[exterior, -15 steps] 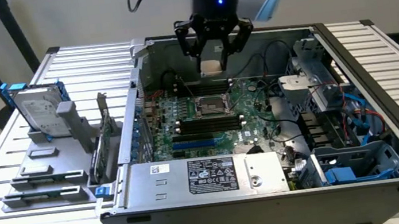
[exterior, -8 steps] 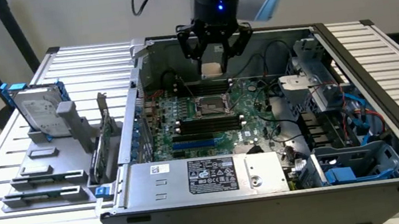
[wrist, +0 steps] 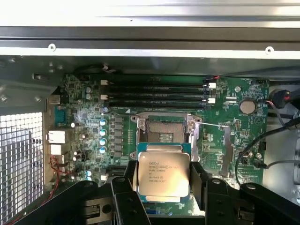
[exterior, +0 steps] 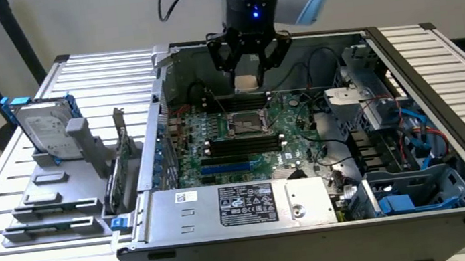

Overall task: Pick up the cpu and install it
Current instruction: 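Pick up the cpu and move it towards the insertion slot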

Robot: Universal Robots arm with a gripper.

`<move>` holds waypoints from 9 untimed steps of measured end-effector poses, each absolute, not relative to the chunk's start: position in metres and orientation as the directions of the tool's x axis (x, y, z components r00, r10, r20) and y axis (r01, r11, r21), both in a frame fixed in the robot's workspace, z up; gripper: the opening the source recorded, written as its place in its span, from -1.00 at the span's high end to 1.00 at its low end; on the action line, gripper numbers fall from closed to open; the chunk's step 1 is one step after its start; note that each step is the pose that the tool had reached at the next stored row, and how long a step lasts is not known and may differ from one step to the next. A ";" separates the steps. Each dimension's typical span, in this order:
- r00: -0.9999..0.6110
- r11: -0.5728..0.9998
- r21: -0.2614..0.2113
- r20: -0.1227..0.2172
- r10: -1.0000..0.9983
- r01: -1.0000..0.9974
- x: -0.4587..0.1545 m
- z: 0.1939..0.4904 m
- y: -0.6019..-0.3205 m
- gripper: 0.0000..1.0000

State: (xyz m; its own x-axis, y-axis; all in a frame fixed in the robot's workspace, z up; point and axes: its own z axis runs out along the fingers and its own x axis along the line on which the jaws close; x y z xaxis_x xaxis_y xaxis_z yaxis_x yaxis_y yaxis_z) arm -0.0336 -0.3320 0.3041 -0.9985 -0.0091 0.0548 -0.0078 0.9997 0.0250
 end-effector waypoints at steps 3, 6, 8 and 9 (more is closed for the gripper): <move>-0.998 1.000 0.025 0.055 -0.007 -0.005 -0.032 0.301 -0.328 -0.09; -0.998 1.000 0.025 0.055 -0.006 -0.005 -0.032 0.301 -0.328 -0.09; -0.998 1.000 0.025 0.055 -0.006 -0.005 -0.032 0.301 -0.328 -0.09; -0.998 1.000 0.025 0.055 -0.006 -0.005 -0.032 0.301 -0.328 -0.09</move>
